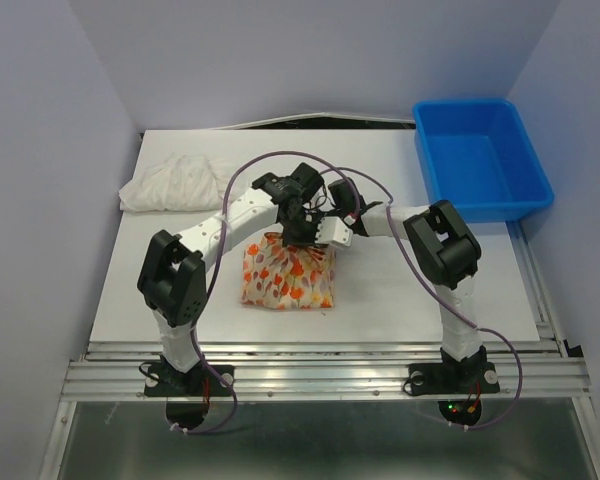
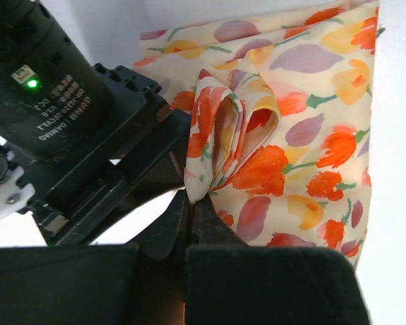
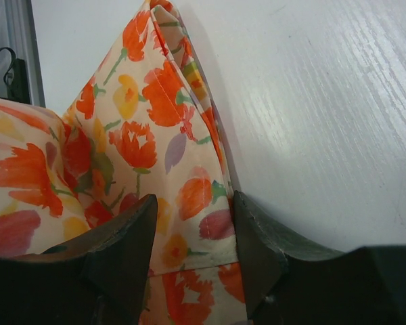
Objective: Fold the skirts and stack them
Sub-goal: Fold the skirt
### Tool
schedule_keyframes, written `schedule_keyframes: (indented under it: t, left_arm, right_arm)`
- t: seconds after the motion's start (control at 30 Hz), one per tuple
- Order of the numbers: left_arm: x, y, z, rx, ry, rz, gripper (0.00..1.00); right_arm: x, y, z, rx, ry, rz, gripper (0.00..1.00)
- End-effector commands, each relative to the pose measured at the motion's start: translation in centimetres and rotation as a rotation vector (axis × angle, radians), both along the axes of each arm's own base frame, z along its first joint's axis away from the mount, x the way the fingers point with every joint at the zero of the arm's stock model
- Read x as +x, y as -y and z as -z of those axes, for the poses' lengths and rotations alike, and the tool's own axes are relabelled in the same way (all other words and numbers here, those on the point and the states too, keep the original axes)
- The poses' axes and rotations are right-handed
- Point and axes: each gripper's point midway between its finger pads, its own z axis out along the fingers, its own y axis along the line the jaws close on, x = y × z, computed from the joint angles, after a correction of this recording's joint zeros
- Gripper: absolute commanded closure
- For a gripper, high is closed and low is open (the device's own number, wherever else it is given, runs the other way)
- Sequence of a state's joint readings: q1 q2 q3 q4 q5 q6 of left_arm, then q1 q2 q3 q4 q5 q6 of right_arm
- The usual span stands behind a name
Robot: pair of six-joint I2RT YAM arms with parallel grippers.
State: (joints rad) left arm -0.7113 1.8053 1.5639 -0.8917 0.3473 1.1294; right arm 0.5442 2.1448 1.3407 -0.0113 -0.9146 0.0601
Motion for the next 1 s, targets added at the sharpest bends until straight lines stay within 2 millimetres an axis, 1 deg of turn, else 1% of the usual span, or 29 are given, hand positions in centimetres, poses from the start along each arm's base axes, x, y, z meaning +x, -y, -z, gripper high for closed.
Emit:
schedule_keyframes:
  t: [0.0,0.07,0.13,0.17,0.2,0.27,0.3,0.37,0.4,0.43,0.47,0.53,0.57,0.6,0.67,0.7,0.73,0.77,0.8,0.83,0.87,0.9,0.93,0.97]
  left_arm:
    - [1.7,0.3,0.0,-0.024,0.084,0.026,0.94]
    - [1.9,0.0,0.4,-0.022,0.094,0.033,0.91]
    - [2.2,-0.3,0.6,-0.013,0.101,0.026,0.80]
    - [2.3,-0.4,0.7,-0.013,0.102,0.020,0.77]
    - [2.5,-0.7,0.5,-0.013,0.107,0.010,0.70]
    - [3.3,-1.1,-0.1,-0.019,0.135,-0.014,0.60]
    - [3.7,-1.4,-1.0,-0.027,0.160,-0.032,0.58]
    - [4.5,-1.5,-2.2,-0.051,0.196,-0.065,0.57]
    - [4.9,-1.8,-3.6,-0.076,0.218,-0.099,0.53]
    - [5.1,-1.9,-4.4,-0.092,0.234,-0.116,0.53]
    - [5.2,-2.0,-6.0,-0.127,0.268,-0.135,0.52]
    - [5.0,-2.3,-7.5,-0.177,0.283,-0.199,0.52]
    - [5.3,-2.2,-8.5,-0.215,0.309,-0.231,0.51]
    - [4.5,-2.7,-9.2,-0.238,0.314,-0.251,0.50]
    - [4.0,-3.1,-9.9,-0.292,0.301,-0.332,0.50]
    - [3.2,-3.5,-9.1,-0.300,0.266,-0.356,0.50]
    - [2.6,-3.8,-9.9,-0.338,0.264,-0.386,0.50]
    - [2.4,-4.0,-10.0,-0.385,0.224,-0.472,0.50]
    - [1.3,-4.3,-9.3,-0.410,0.183,-0.509,0.52]
    - [0.3,-4.5,-8.6,-0.459,0.118,-0.585,0.54]
    - [0.0,-4.7,-8.2,-0.485,0.088,-0.632,0.55]
    - [0.0,-4.8,-7.3,-0.495,0.053,-0.684,0.55]
    - [-0.2,-4.9,-7.5,-0.531,0.037,-0.730,0.55]
    - [0.0,-4.9,-7.3,-0.568,0.022,-0.766,0.55]
  right_arm:
    - [-1.3,0.2,-0.3,0.002,-0.023,-0.025,0.45]
    - [-1.3,0.2,-0.2,0.002,-0.025,-0.026,0.45]
    - [-1.3,0.2,-0.2,0.000,-0.024,-0.029,0.45]
    - [-1.4,0.2,-0.1,-0.003,-0.029,-0.029,0.45]
    - [-1.2,0.2,-0.1,-0.005,-0.022,-0.030,0.45]
    - [-1.0,0.2,0.0,-0.012,-0.016,-0.029,0.45]
    - [-1.0,0.2,0.1,-0.016,-0.015,-0.031,0.45]
    - [-0.6,0.1,0.0,-0.026,-0.007,-0.022,0.44]
    - [-0.5,0.2,0.1,-0.030,-0.005,-0.019,0.44]
    - [-0.2,0.1,0.1,-0.034,0.001,-0.014,0.43]
    - [0.2,0.1,0.1,-0.041,0.014,-0.003,0.41]
    - [0.7,0.0,0.0,-0.048,0.020,0.013,0.39]
    - [1.5,0.4,0.0,-0.057,0.028,0.038,0.37]
    - [2.2,0.1,-0.5,-0.054,0.046,0.048,0.37]
    - [4.2,0.7,-1.1,-0.064,0.069,0.104,0.36]
    - [5.3,1.1,-1.6,-0.058,0.078,0.131,0.35]
    - [6.5,1.0,-3.0,-0.040,0.096,0.151,0.33]
    - [7.4,1.2,-3.7,-0.037,0.106,0.173,0.31]
    - [8.3,1.6,-4.5,-0.036,0.112,0.192,0.28]
    - [9.0,1.2,-6.6,-0.012,0.135,0.200,0.25]
    - [9.5,1.4,-7.8,0.000,0.149,0.215,0.22]
    - [9.7,1.3,-9.1,0.015,0.169,0.219,0.22]
    - [9.9,1.3,-10.5,0.023,0.186,0.224,0.16]
    - [10.1,1.5,-11.4,0.017,0.201,0.242,0.14]
